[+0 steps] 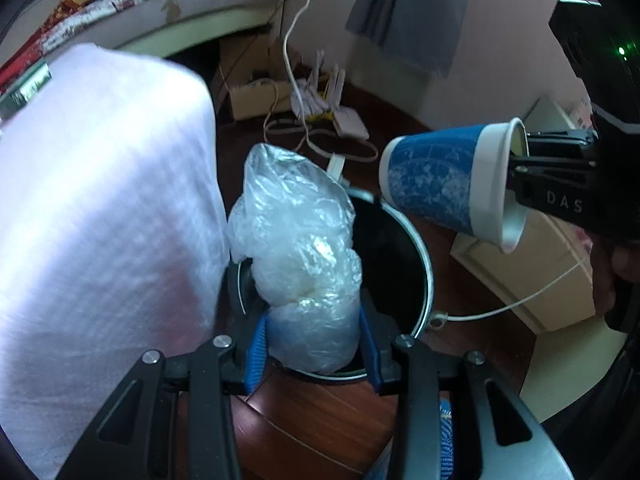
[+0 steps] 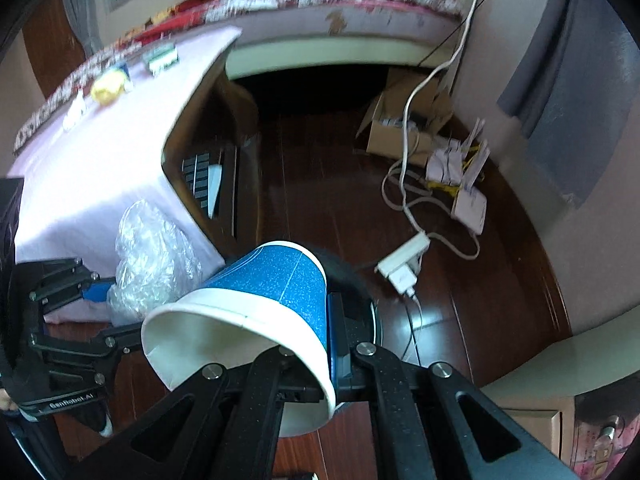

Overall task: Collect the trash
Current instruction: 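Carry the plastic bag and blue cup over the black bin and release both, then move both tools back over the bed toward the tissue and yellow cloth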

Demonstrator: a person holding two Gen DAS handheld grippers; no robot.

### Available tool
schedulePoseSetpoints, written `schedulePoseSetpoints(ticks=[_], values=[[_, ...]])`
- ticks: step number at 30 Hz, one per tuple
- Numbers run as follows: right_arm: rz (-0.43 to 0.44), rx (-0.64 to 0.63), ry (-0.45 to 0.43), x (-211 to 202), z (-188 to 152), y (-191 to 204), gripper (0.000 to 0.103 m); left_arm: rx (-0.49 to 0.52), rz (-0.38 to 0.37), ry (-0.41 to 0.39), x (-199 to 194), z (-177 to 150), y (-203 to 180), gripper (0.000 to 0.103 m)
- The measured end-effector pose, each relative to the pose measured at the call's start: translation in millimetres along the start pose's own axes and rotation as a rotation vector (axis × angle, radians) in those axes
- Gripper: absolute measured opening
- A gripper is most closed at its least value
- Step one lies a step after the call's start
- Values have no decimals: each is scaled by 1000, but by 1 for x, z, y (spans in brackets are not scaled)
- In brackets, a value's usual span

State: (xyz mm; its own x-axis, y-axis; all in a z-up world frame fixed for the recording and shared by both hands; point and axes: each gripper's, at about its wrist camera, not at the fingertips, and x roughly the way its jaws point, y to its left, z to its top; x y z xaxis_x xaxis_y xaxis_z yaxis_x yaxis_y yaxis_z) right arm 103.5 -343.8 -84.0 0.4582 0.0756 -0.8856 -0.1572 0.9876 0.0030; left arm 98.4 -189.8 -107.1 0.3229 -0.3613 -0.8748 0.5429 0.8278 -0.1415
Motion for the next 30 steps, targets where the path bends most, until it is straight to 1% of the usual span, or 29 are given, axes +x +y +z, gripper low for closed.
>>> schedulePoseSetpoints(ticks=[4,7,9,10,11,12,13,14,15,18,19,23,27,30], values=[[3,-30,60,24,-7,7,1,-18,-15,38,14,-6,3,41],[-1,-54,109,41,-12,11,2,-13,-21,59,21,-9,3,41],[5,-60,145,51,-15,13,2,-17,-28,81,29,-10,3,46],[-1,-71,164,57,-18,14,2,-32,-32,86,32,-10,5,53],[-13,-78,179,63,-20,14,2,-51,-25,90,32,-11,10,78],[-37,-84,202,69,-22,14,12,-70,-8,87,33,-12,12,97],[-73,-90,230,76,-25,13,56,-92,0,67,30,-14,15,99],[-94,-96,239,78,-27,12,83,-100,-1,60,27,-15,17,99],[-104,-112,225,77,-29,11,103,-110,8,58,26,-17,19,99],[-111,-105,214,71,-26,6,103,-120,40,40,18,-18,23,99],[-115,-97,201,67,-24,4,103,-122,59,24,12,-18,23,99],[-136,-68,174,55,-13,-1,103,-139,93,-31,-8,-15,29,99],[-131,-56,106,33,2,2,103,-146,110,-82,-30,-10,35,99],[-123,-58,51,14,10,7,103,-132,118,-113,-48,-8,35,100]])
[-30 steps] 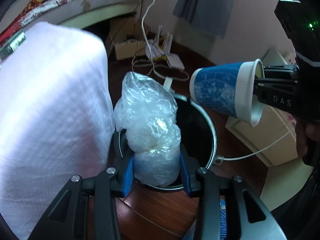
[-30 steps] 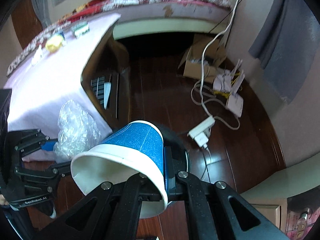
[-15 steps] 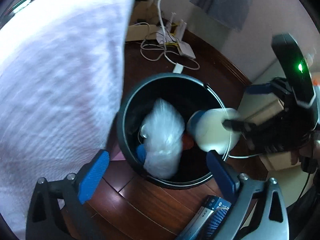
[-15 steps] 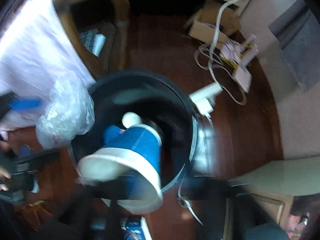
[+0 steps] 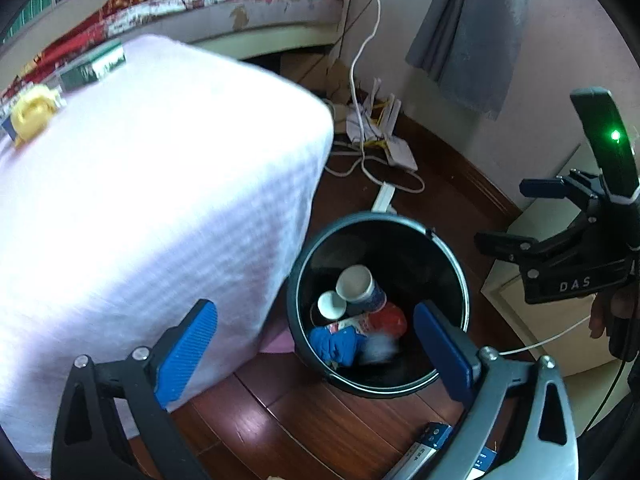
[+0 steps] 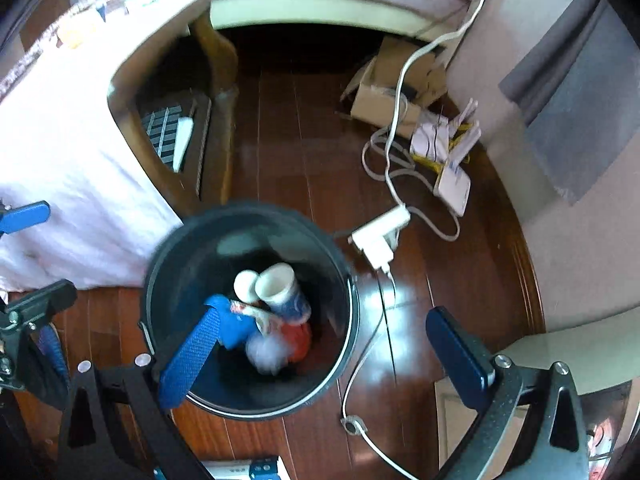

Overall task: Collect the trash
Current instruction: 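Move both tools back over the bed toward the tissue and yellow cloth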

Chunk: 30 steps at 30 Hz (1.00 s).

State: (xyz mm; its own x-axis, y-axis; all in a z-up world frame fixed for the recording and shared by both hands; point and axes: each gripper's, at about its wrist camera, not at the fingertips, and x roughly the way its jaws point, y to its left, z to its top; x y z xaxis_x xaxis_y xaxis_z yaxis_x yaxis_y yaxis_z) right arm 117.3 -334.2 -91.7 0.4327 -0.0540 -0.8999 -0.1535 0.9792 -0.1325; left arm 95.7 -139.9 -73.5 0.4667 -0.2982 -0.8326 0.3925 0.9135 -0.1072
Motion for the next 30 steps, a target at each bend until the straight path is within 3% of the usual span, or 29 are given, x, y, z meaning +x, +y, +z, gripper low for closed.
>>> schedulePoseSetpoints(ticks=[9,16,30], values=[[1,-25,-105,-44,22,16,103,-14,8,-95,-41,14,12,100],[32,-37,-189,-68,48,40,103,-67,69,-157,-66,20,46,101],[207,-117,-311,-95,122,140,103,-206,233,-252,-112,1,135,101]])
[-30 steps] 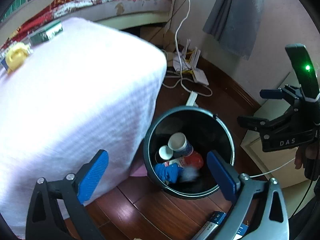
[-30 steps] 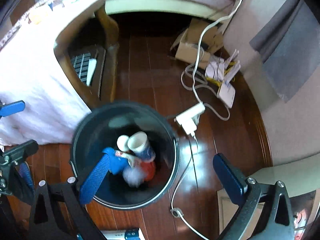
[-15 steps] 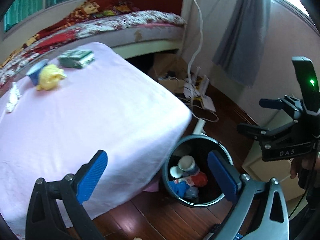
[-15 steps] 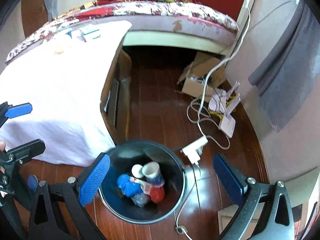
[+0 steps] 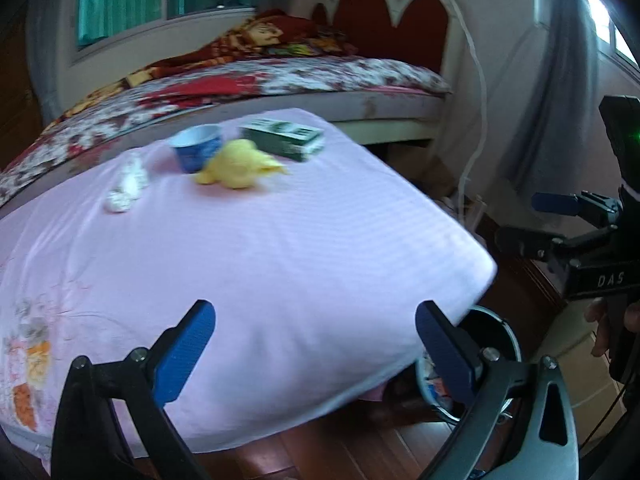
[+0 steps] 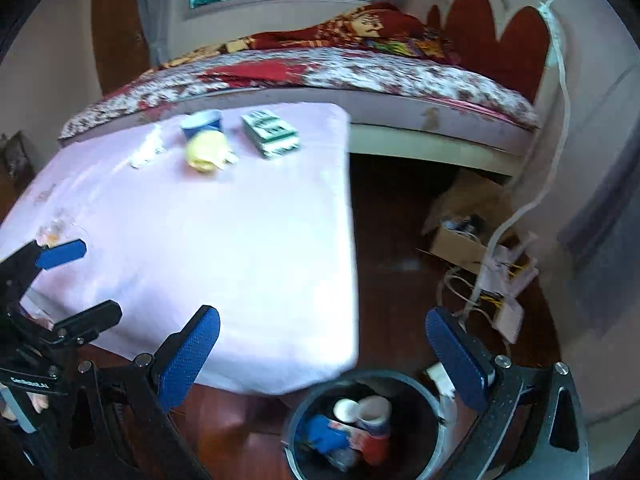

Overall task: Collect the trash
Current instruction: 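Move both tools back over the bed toward the tissue and yellow cloth, then grasp the white tissue with the left tool while the right tool grasps the yellow cloth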

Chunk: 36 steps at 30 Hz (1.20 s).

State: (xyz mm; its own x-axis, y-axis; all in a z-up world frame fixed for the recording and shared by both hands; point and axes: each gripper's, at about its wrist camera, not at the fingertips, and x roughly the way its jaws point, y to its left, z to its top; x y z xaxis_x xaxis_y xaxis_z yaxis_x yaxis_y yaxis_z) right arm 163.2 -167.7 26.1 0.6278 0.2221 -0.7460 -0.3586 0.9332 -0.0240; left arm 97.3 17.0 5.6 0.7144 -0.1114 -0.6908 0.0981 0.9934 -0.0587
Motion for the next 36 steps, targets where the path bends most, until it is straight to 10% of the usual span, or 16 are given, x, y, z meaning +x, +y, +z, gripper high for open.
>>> schedulePoseSetpoints(ticks=[18,36], values=[[84,-68,-32,56,82,102,103,-149,176,-4,15,15,123,86],[148,-80,70,196,152,123,88,-192,177,82,135,78,217,73]])
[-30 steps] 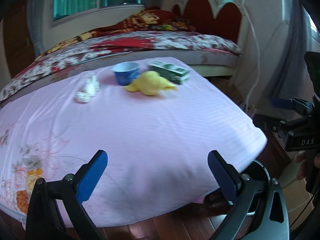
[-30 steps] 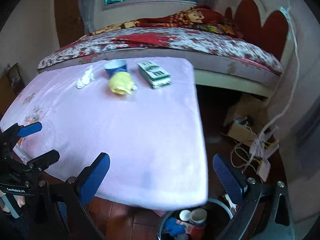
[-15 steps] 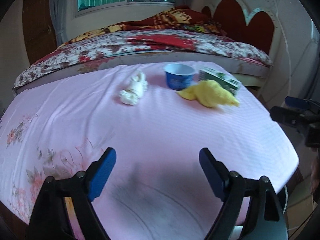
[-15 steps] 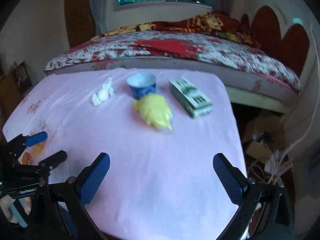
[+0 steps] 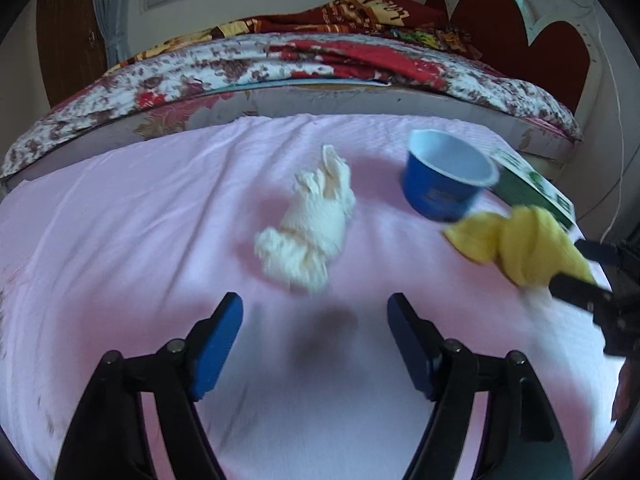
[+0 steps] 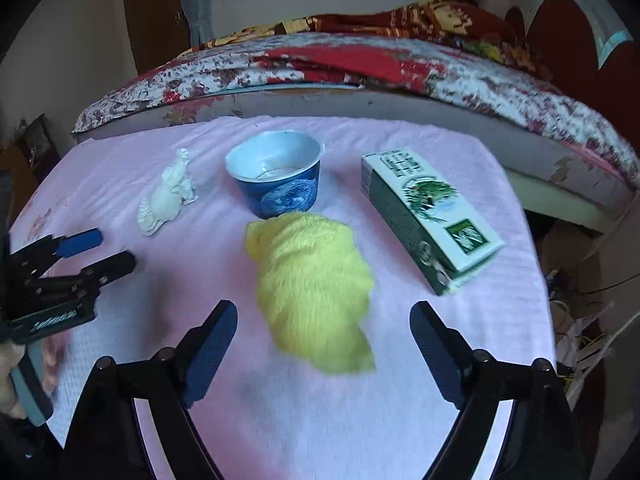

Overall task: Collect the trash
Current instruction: 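Grasp the white tissue with the left tool while the right tool grasps the yellow cloth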

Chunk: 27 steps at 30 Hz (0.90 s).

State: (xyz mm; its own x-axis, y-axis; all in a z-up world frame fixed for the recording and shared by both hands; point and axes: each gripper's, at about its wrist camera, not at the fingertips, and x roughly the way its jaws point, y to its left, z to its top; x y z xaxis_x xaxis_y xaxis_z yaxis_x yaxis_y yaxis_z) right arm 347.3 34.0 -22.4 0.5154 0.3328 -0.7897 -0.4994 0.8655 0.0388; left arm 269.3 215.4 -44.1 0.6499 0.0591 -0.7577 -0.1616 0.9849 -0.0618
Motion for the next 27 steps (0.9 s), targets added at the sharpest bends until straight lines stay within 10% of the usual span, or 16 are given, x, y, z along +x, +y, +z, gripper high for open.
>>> schedulePoseSetpoints(ticks=[8,12,27], values=[[48,-1,39,24,9,4,52,-10,3,43,32,19,7,62],[48,-12,34,20,7,7,37,-7,-10,38,31,22,5,38],[-1,-14,-40,-49,-31,3,35,113,-56,-75,-54,-14,-53,33]])
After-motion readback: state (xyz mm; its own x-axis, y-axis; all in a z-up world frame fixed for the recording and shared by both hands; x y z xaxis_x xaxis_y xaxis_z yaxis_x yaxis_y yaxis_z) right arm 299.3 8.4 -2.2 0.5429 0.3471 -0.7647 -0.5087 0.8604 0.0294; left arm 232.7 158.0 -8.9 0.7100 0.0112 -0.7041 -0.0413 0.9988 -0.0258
